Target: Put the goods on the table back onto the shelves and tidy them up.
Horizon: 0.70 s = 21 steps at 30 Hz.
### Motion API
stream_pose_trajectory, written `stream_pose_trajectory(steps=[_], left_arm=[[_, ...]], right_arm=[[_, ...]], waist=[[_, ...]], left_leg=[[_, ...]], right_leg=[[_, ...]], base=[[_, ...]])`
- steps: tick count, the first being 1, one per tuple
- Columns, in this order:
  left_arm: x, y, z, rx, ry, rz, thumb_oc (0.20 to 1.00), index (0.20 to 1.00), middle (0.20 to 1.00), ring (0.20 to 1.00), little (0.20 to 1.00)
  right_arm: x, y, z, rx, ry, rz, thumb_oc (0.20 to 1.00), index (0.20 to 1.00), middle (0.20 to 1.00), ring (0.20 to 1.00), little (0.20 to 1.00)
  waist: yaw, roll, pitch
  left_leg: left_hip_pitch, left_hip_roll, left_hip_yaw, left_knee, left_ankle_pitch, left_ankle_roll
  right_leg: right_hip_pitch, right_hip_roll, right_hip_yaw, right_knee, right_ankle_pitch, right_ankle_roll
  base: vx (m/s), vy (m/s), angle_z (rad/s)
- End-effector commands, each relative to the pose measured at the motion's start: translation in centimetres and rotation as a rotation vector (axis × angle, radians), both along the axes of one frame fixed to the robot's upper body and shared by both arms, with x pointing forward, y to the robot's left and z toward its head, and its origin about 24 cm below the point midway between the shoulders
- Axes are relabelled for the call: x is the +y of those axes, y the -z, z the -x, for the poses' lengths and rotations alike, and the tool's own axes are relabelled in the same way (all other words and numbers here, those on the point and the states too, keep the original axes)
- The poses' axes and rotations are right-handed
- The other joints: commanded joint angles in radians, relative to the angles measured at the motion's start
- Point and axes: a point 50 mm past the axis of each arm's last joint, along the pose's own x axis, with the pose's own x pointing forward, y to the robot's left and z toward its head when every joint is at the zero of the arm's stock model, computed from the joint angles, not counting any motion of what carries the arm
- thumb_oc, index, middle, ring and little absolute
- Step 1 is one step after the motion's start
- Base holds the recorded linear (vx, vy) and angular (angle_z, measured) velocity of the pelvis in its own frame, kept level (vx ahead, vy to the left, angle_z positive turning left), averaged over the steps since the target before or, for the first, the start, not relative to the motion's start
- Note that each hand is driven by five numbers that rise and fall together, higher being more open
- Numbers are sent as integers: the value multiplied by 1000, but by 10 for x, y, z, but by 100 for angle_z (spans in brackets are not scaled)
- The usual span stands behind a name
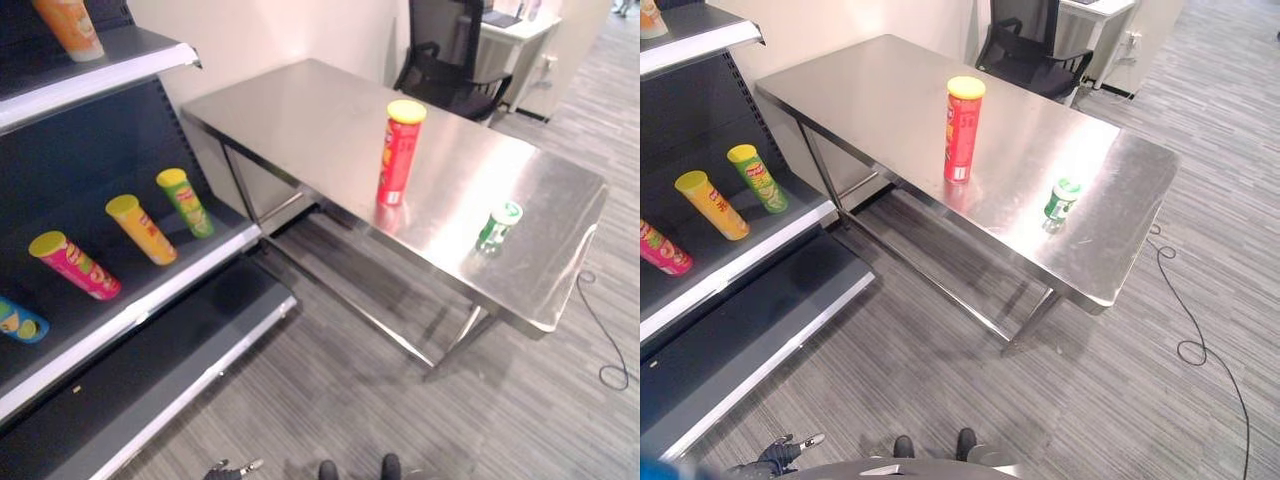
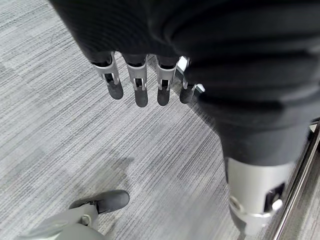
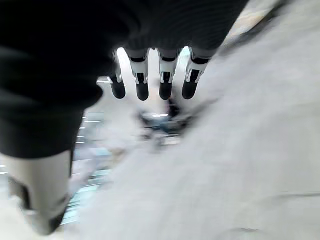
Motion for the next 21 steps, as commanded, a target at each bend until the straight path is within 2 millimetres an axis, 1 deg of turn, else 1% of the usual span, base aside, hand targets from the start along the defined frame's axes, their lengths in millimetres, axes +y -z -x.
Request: stream_pose_trajectory(steps=[1,2,3,4,5,6,9,10,12,14,15,16,17,21], left_arm=[[2,-4,-23,-33,63,-21,1000,1000,1000,1000,1000],[2,-4,-22,-33,60,-21,1000,1000,1000,1000,1000],[2,-4,-23,-36,72,-14,1000,1000,1000,1000,1000],[2,-4,-22,-37,67,-14,1000,1000,1000,1000,1000],[3,-5,-23,-40,77,-11,1000,1000,1000,1000,1000],[3,-6,-22,-46,79,-9,1000,1000,1000,1000,1000],[5,-6,-21,-44,73,-9,1000,1000,1000,1000,1000],[5,-6,-21,-45,71,-9,1000,1000,1000,1000,1000],[7,-6,-18,-43,57,-9,1000,1000,1000,1000,1000],[7,-6,-17,-44,52,-8,1000,1000,1000,1000,1000],[7,-5,-15,-41,49,-6,1000,1000,1000,1000,1000],[7,-5,-14,-38,49,-6,1000,1000,1000,1000,1000],[7,-4,-11,-27,49,-6,1000,1000,1000,1000,1000],[5,-3,-8,-22,51,-2,1000,1000,1000,1000,1000]], right_arm=[[8,-43,-47,-78,-131,155,1000,1000,1000,1000,1000],[9,-43,-49,-78,-134,155,1000,1000,1000,1000,1000],[21,-54,-71,-88,-244,165,1000,1000,1000,1000,1000],[21,-54,-73,-89,-248,165,1000,1000,1000,1000,1000],[29,-57,-89,-63,-323,156,1000,1000,1000,1000,1000],[37,-60,-97,-80,-372,145,1000,1000,1000,1000,1000],[52,-60,-113,-6,-466,185,1000,1000,1000,1000,1000],[52,-60,-114,-6,-467,185,1000,1000,1000,1000,1000],[57,-55,-117,70,-501,214,1000,1000,1000,1000,1000],[59,-53,-119,80,-513,211,1000,1000,1000,1000,1000],[61,-46,-120,120,-523,207,1000,1000,1000,1000,1000],[62,-44,-121,141,-532,209,1000,1000,1000,1000,1000],[63,-39,-123,199,-538,224,1000,1000,1000,1000,1000],[65,-34,-126,257,-540,246,1000,1000,1000,1000,1000]], waist=[[61,-10,13],[58,-11,13],[78,-13,10],[73,-14,11],[91,-16,9],[95,-17,9],[109,-16,11],[106,-16,11],[116,-15,11],[118,-14,11],[125,-10,13],[127,-9,14],[130,-7,14],[131,-1,15]], left_leg=[[7,40,5,12,-82,-34],[7,40,5,12,-82,-34],[8,40,-1,12,-79,-37],[8,39,-2,12,-79,-37],[8,40,-8,12,-76,-41],[7,40,-13,12,-73,-43],[3,39,-28,12,-67,-48],[3,39,-30,12,-67,-48],[-3,39,-46,12,-62,-53],[-5,39,-55,12,-58,-54],[-7,38,-64,12,-56,-55],[-7,37,-68,12,-55,-55],[-7,37,-74,12,-54,-56],[-7,37,-81,12,-51,-57]], right_leg=[[45,-72,-52,16,-122,83],[46,-73,-52,16,-122,83],[51,-72,-61,16,-125,81],[52,-72,-62,16,-126,81],[57,-71,-72,16,-128,78],[59,-71,-78,16,-129,76],[67,-71,-94,16,-132,71],[67,-71,-95,16,-132,71],[73,-70,-117,16,-139,66],[75,-70,-125,16,-141,64],[79,-69,-137,16,-143,63],[80,-69,-142,16,-143,62],[84,-70,-150,16,-144,62],[87,-70,-158,16,-145,61]], base=[[-13,-29,13],[-20,-44,11],[-8,-26,12],[-14,-60,17],[-10,-52,27],[-13,-67,27],[-14,-43,30],[-19,-40,36],[-16,-71,30],[-9,-58,29],[-8,-50,24],[-4,-77,18],[3,-42,15],[9,-37,7]])
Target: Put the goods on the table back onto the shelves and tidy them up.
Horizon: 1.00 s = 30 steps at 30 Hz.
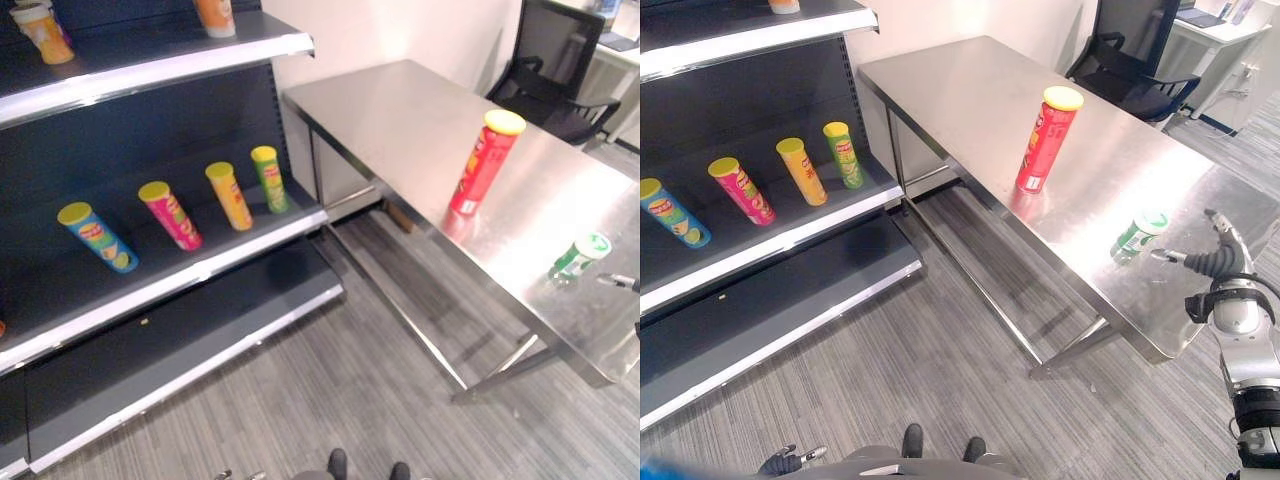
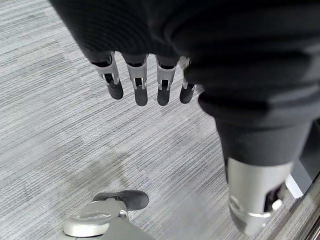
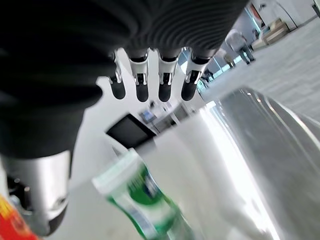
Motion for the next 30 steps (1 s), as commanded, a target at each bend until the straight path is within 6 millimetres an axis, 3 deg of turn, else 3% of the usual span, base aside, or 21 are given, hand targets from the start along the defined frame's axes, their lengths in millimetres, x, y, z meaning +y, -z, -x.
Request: stream_pose_trajectory(steps=[1,9,30], left_arm=[[5,-5,-23,-61,16,-21,1000,1000,1000,1000,1000],[5,-5,-20,-51,25,-25,1000,1000,1000,1000,1000],[5,-4,-11,-30,24,-34,1000,1000,1000,1000,1000]], right_arm=[[0,-36,-12,-47,-35,154,1000,1000,1000,1000,1000],[-4,-41,-24,-43,18,194,1000,1000,1000,1000,1000],[3,-26,-55,39,73,173,1000,1000,1000,1000,1000]], waist=[[18,-15,5],[27,-7,6],[59,7,10]], left_leg=[[28,68,51,11,-81,-66],[20,66,40,11,-78,-65],[22,57,18,11,-84,-62]], right_leg=[[65,-43,-22,17,-133,42],[58,-43,-23,17,-135,40],[58,-41,-20,17,-140,38]], base=[[7,-34,2],[0,0,0],[1,0,0]])
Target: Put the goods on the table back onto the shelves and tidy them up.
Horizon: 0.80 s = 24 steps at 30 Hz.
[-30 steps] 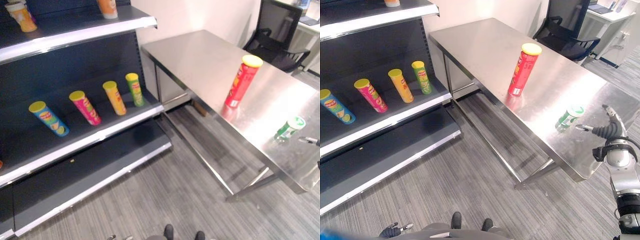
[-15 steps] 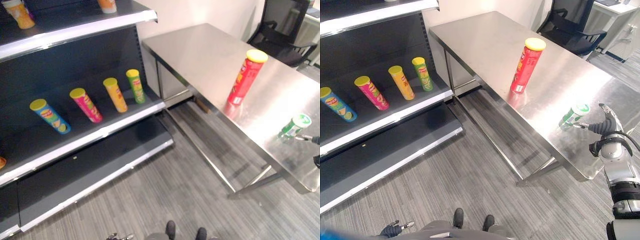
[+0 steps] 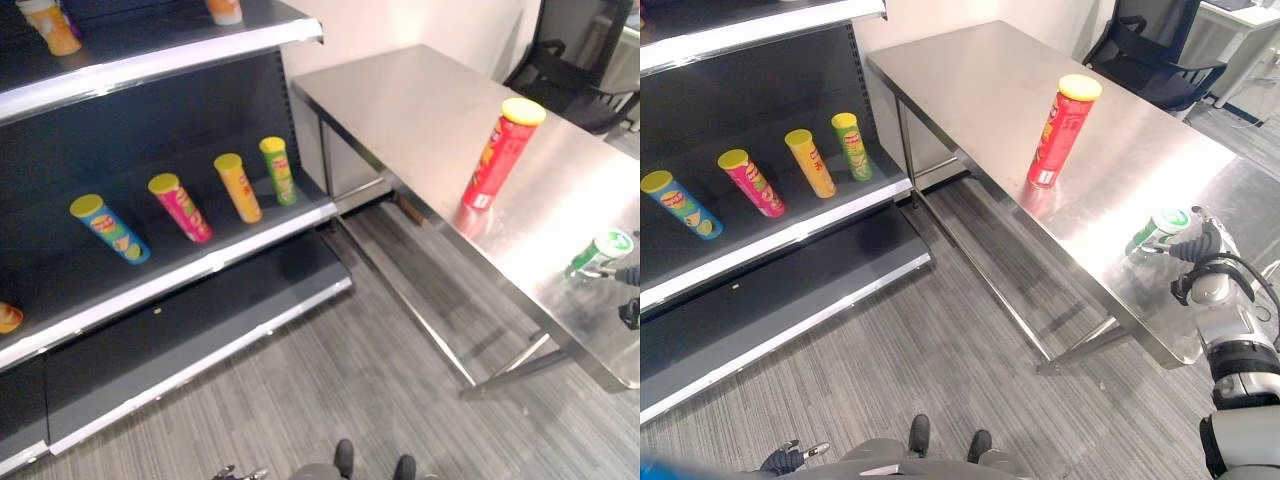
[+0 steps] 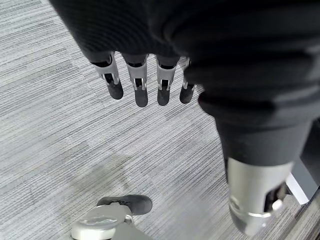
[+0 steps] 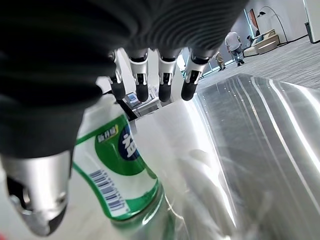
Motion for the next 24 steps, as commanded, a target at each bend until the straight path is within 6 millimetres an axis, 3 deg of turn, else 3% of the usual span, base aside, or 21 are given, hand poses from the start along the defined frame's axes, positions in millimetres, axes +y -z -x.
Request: stream_pose_trajectory(steps=[1,9,10,11,12,15,18,20,24], left_arm=[[7,-3,-7,-16,3,-33,1000,1000,1000,1000,1000],[7,-3,-5,-21,-14,-32,1000,1000,1000,1000,1000],[8,-3,-4,-19,-19,-32,1000,1000,1000,1000,1000],[8,-3,-3,-20,-21,-32,1000,1000,1000,1000,1000],[8,-3,-4,-20,-23,-32,1000,1000,1000,1000,1000],[9,-3,-3,-18,-32,-34,1000,1000,1000,1000,1000],[12,-6,-7,-43,-65,-38,1000,1000,1000,1000,1000],[14,-12,-24,-112,-75,-32,1000,1000,1000,1000,1000],[10,-14,-38,-167,-92,-10,1000,1000,1000,1000,1000]], right_arm=[[4,-29,-17,-75,-11,78,1000,1000,1000,1000,1000],[4,-26,-22,-31,1,89,1000,1000,1000,1000,1000],[4,-26,-24,-15,4,89,950,950,950,950,950],[3,-25,-24,-7,8,88,445,445,445,445,445],[2,-26,-24,-6,13,86,200,200,200,200,200],[5,-28,-26,-26,1,84,200,200,200,200,200],[22,-42,-16,-179,-107,100,200,200,200,200,200],[38,-54,4,-308,-217,100,200,200,200,200,200],[55,-67,11,-440,-292,68,200,200,200,200,200]], waist=[[28,-15,-15],[41,-15,-11],[45,-16,-9],[46,-16,-9],[49,-16,-7],[48,-18,-7],[40,-25,-7],[46,-39,2],[64,-57,29]], left_leg=[[20,59,24,6,-92,-69],[10,57,10,6,-87,-70],[8,55,6,6,-86,-70],[8,56,5,6,-86,-70],[4,56,2,6,-83,-70],[2,56,-8,6,-83,-71],[9,62,-20,6,-82,-73],[-19,78,-63,6,-58,-101],[-72,95,-108,11,-25,-136]], right_leg=[[58,-39,-14,17,-139,37],[54,-40,-26,17,-138,36],[53,-39,-27,17,-140,36],[53,-39,-28,17,-139,36],[51,-38,-30,17,-140,34],[52,-35,-30,17,-144,31],[63,-25,-31,17,-156,21],[61,-8,-68,17,-175,-2],[55,10,-113,17,-200,-22]], base=[[0,0,0],[11,-14,6],[18,-23,4],[16,-32,2],[0,0,0],[2,-30,5],[-40,-83,6],[-146,-251,50],[-125,-114,66]])
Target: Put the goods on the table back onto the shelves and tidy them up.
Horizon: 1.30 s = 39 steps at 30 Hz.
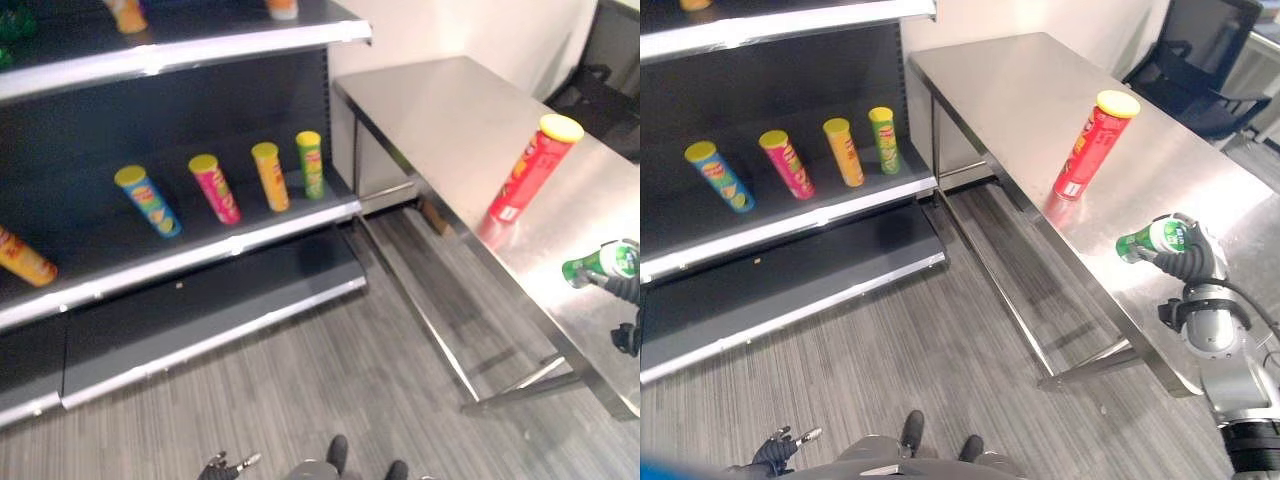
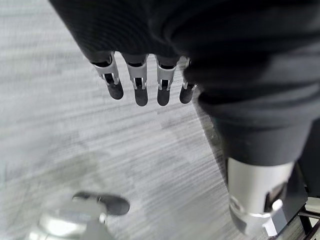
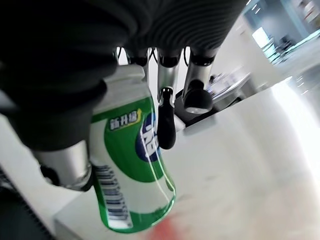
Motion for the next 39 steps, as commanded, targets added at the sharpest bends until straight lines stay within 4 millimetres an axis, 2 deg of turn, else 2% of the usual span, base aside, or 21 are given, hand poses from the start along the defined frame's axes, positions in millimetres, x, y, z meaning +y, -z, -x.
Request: stream_pose_trajectory(steps=[1,3,4,6,8,9,10,11,12,13,14,15,16,18,19,21,23,28,32,35,39], left_arm=[[2,-4,-27,-44,-7,0,1000,1000,1000,1000,1000],[1,-2,-24,-32,3,3,1000,1000,1000,1000,1000],[0,-1,-20,-19,7,4,1000,1000,1000,1000,1000],[2,4,-2,43,0,-1,1000,1000,1000,1000,1000],[2,4,-2,43,0,-1,1000,1000,1000,1000,1000],[11,5,8,108,18,-41,1000,1000,1000,1000,1000],[15,4,8,116,25,-57,1000,1000,1000,1000,1000],[18,1,4,107,40,-68,1000,1000,1000,1000,1000],[19,0,1,98,44,-74,1000,1000,1000,1000,1000],[21,-4,-9,65,68,-84,1000,1000,1000,1000,1000],[19,-6,-15,40,80,-78,1000,1000,1000,1000,1000],[17,-5,-17,36,101,-74,1000,1000,1000,1000,1000],[14,-5,-22,28,126,-69,1000,1000,1000,1000,1000],[11,-5,-25,25,143,-67,1000,1000,1000,1000,1000],[10,-6,-27,19,151,-70,1000,1000,1000,1000,1000],[8,-5,-26,20,162,-69,1000,1000,1000,1000,1000],[4,-3,-24,28,169,-63,1000,1000,1000,1000,1000],[2,-2,-22,30,171,-57,1000,1000,1000,1000,1000],[-1,-3,-23,14,172,-47,1000,1000,1000,1000,1000],[-3,-1,-19,29,167,-43,1000,1000,1000,1000,1000],[-4,2,-13,48,163,-35,1000,1000,1000,1000,1000]], right_arm=[[-1,-56,-6,-230,-35,96,200,200,200,200,200],[-6,-54,2,-213,-18,118,200,200,200,200,200],[-8,-51,5,-197,-9,123,200,200,200,200,200],[-9,-43,6,-166,1,100,200,200,200,200,200],[-8,-43,6,-165,1,100,200,200,200,200,200],[3,-39,-2,-184,-24,56,200,200,200,200,200],[4,-39,-2,-184,-25,61,200,200,200,200,200],[5,-41,0,-188,-27,69,200,200,200,200,200],[5,-42,1,-191,-26,70,200,200,200,200,200],[2,-40,4,-181,-22,78,200,200,200,200,200],[-1,-45,6,-192,-18,84,200,200,200,200,200],[-2,-50,6,-207,-20,87,200,200,200,200,200],[-5,-57,9,-238,-17,85,200,200,200,200,200],[-7,-60,12,-259,-6,90,200,200,200,200,200],[-7,-63,13,-268,-7,99,200,200,200,200,200],[-9,-64,14,-270,-2,107,200,200,200,200,200],[-12,-67,17,-274,10,115,200,200,200,200,200],[-15,-64,21,-265,17,106,200,200,200,200,200],[-20,-61,27,-261,37,96,200,200,200,200,200],[-20,-61,29,-263,38,93,200,200,200,200,200],[-21,-62,31,-253,35,106,200,200,200,200,200]], waist=[[-4,-21,26],[-18,-11,15],[-19,-4,8],[-12,6,-15],[-12,6,-15],[16,10,-28],[13,19,-29],[-2,31,-15],[-12,35,-6],[-54,48,10],[-65,66,26],[-76,68,38],[-90,58,48],[-100,46,56],[-102,34,53],[-104,26,39],[-106,25,15],[-108,30,-16],[-113,38,-38],[-114,42,-44],[-117,46,-46]], left_leg=[[-56,123,211,44,-82,-64],[-48,166,346,30,-80,-65],[-45,167,355,22,-68,-67],[-30,147,348,9,-77,-59],[-30,147,348,9,-77,-58],[-31,71,315,47,-143,-4],[-14,45,304,46,-162,17],[20,12,284,39,-176,49],[33,-1,273,34,-179,61],[71,-22,225,9,-180,76],[80,-19,213,9,-171,80],[91,-20,195,9,-170,80],[104,-34,169,9,-173,78],[119,-44,161,9,-180,69],[129,-50,153,9,-191,64],[140,-53,139,9,-205,63],[158,-33,137,9,-220,56],[187,3,142,10,-239,36],[208,38,158,36,-261,8],[217,56,174,82,-283,-13],[210,68,184,146,-275,-32]], right_leg=[[45,-49,-62,12,-175,-1],[44,-56,-109,12,-177,5],[47,-58,-120,12,-175,6],[65,-78,-145,12,-165,15],[65,-78,-146,12,-165,16],[45,-178,-152,119,-159,49],[30,-223,-148,209,-156,55],[-10,-289,-124,373,-130,58],[-37,-310,-95,445,-110,59],[-135,-249,87,542,-130,48],[-197,-193,160,506,-157,32],[-228,-148,205,404,-137,43],[-253,-76,291,197,-41,87],[-280,-44,342,66,34,123],[-265,-43,346,23,56,126],[-240,-48,335,12,77,116],[-215,-43,321,12,78,108],[-169,-24,287,12,40,89],[-123,-5,260,12,-14,68],[-83,7,252,12,-53,49],[-58,19,251,12,-79,31]], base=[[-134,75,73],[-58,181,232],[52,220,222],[120,284,42],[144,399,28],[323,883,44],[428,1134,53],[252,596,59],[239,513,90],[123,325,77],[128,234,132],[119,35,103],[157,-39,86],[209,-87,47],[254,-117,74],[230,-126,35],[306,-224,18],[220,-180,23],[234,-228,-2],[151,-146,-10],[122,-138,4]])
